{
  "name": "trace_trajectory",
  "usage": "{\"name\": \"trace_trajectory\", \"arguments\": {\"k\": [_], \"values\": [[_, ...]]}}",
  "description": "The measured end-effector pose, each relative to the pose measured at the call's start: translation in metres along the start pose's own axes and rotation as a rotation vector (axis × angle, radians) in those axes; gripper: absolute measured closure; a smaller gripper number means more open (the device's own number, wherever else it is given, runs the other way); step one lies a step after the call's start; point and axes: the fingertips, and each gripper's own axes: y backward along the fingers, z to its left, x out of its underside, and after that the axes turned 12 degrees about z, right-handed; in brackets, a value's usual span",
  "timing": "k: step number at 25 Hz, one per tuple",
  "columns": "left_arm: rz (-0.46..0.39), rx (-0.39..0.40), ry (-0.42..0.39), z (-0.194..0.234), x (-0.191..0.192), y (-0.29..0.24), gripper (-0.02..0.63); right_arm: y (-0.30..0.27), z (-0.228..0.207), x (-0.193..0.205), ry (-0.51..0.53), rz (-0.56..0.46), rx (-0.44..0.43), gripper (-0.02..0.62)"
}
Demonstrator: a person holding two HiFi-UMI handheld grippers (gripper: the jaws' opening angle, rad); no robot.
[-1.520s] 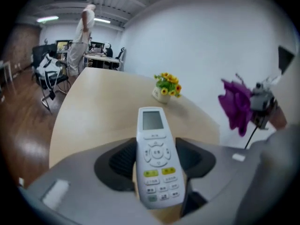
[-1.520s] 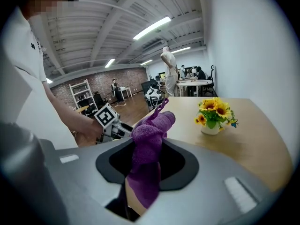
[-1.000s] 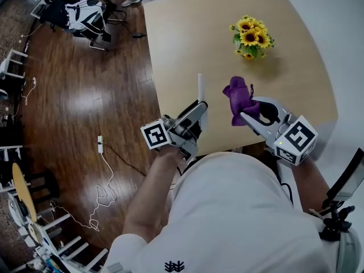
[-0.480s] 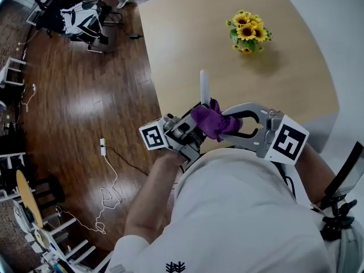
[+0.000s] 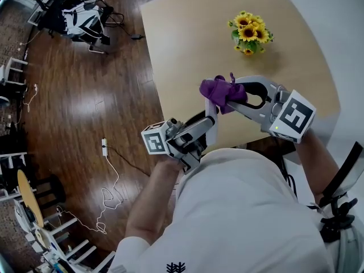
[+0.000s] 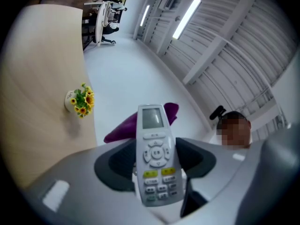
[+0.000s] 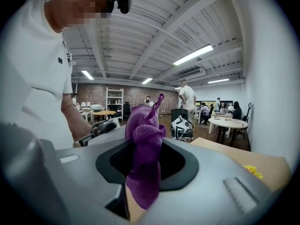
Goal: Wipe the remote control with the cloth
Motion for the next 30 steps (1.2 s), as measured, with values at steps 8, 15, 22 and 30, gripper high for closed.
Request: {"name": "trace_trajectory", "arguments": {"k": [8, 15, 22, 30], "values": [[-0.011, -0.024, 0.000, 0.007, 0.005, 0.010, 0.325, 0.012, -0.037, 0.002, -0.087, 0.003, 0.142, 0.471], [-0.089, 0.001, -0.009, -0.006, -0.018, 0.019, 0.325, 0.018, 0.045, -0.008, 0.008, -0.030, -0.059, 0.471], [-0.099, 0.028, 0.009, -0.004, -0.023, 0.015, 0.325, 0.010, 0.120, 0.014, 0.189, 0.063, -0.298, 0.471], [-0.022, 0.062, 0.009, -0.008, -0.004, -0.002, 0.325, 0.012, 0.075, 0.007, 0.207, 0.021, -0.203, 0.471]]}}
